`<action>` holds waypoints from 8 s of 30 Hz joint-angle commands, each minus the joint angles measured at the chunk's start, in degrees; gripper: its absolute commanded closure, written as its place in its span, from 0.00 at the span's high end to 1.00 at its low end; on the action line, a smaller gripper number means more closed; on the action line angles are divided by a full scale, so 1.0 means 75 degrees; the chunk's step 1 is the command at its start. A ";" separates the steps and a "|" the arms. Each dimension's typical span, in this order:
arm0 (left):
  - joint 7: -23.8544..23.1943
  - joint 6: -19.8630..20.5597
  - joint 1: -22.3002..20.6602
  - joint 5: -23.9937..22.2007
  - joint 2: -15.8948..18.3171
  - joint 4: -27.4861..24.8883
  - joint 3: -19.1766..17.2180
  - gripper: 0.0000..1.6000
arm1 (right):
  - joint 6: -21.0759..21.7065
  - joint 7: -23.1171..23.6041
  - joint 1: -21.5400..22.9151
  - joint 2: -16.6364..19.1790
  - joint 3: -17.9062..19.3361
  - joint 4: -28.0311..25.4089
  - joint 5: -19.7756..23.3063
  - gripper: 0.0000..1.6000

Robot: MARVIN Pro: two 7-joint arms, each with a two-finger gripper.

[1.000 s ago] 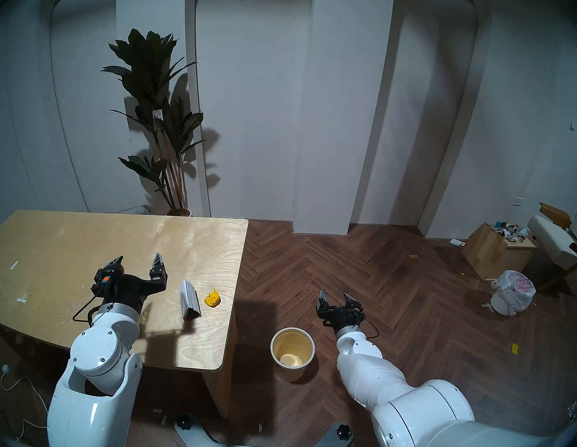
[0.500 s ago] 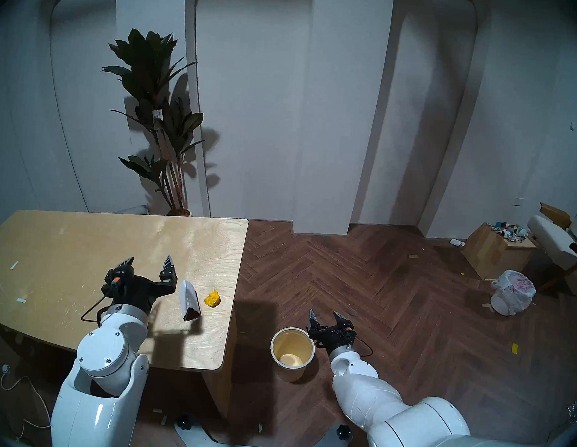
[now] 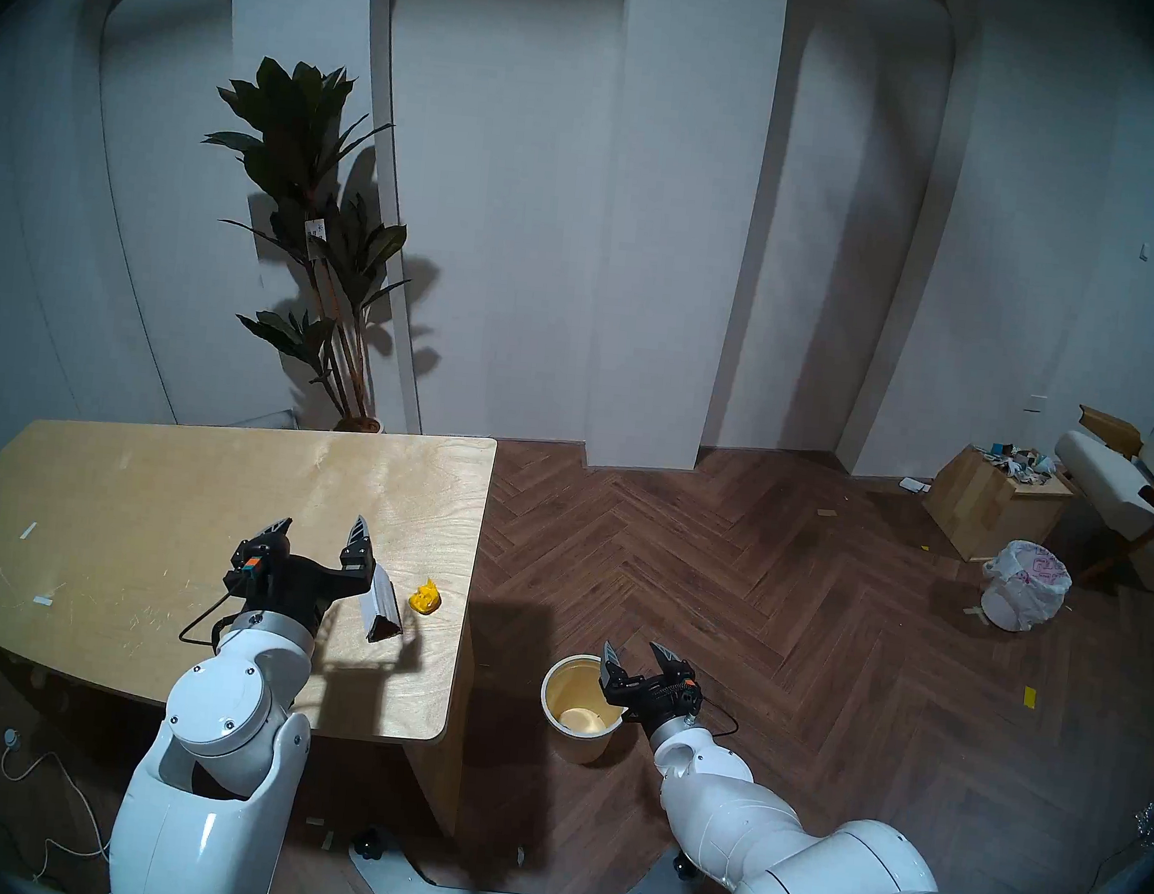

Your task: Put the trash into the trash bin on the ground

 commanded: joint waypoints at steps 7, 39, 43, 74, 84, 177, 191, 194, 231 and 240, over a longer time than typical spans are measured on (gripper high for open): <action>-0.0069 0.0382 -0.0207 -0.0034 -0.0012 -0.0096 0.0119 1.00 | -0.0237 0.0510 -0.0279 0.0047 -0.0007 -0.0377 0.0093 1.00; -0.0145 0.1634 -0.0547 -0.0049 -0.0028 0.0192 0.0250 1.00 | -0.0621 0.1592 -0.0874 0.0506 0.0036 -0.1263 0.0422 1.00; -0.0155 0.1762 -0.0579 -0.0051 -0.0031 0.0198 0.0259 1.00 | -0.0712 0.1674 -0.0826 0.0660 0.0115 -0.1431 0.0477 1.00; -0.0179 0.2853 -0.0856 -0.0042 -0.0043 0.0394 0.0123 1.00 | -0.0932 0.2346 -0.0933 0.1521 0.0744 -0.2663 0.0937 1.00; -0.0187 0.3203 -0.0976 -0.0043 -0.0079 0.0548 0.0132 1.00 | -0.0923 0.2598 -0.1048 0.1689 0.0864 -0.3142 0.1086 1.00; -0.0452 0.4629 -0.4291 -0.0288 -0.0756 0.1829 0.2272 0.00 | 0.0502 0.1626 -0.5639 0.3343 0.4415 -0.6803 0.3951 1.00; -0.0652 0.4265 -0.5185 -0.0438 -0.1095 0.3561 0.3009 0.00 | 0.1583 0.1004 -0.5905 0.3113 0.4269 -0.6775 0.4340 1.00; -0.0674 0.4201 -0.5423 -0.0455 -0.1222 0.3988 0.3042 0.00 | 0.1753 0.0929 -0.5982 0.3063 0.4249 -0.6861 0.4393 1.00; -0.0839 0.3414 -0.7577 -0.0260 -0.2081 0.8144 0.3188 0.00 | 0.3027 0.0365 -0.6631 0.2934 0.4077 -0.7765 0.4789 1.00; -0.0899 0.3224 -0.8004 -0.0211 -0.2117 0.8852 0.3147 0.00 | 0.3240 0.0389 -0.6820 0.2894 0.3977 -0.7949 0.4856 1.00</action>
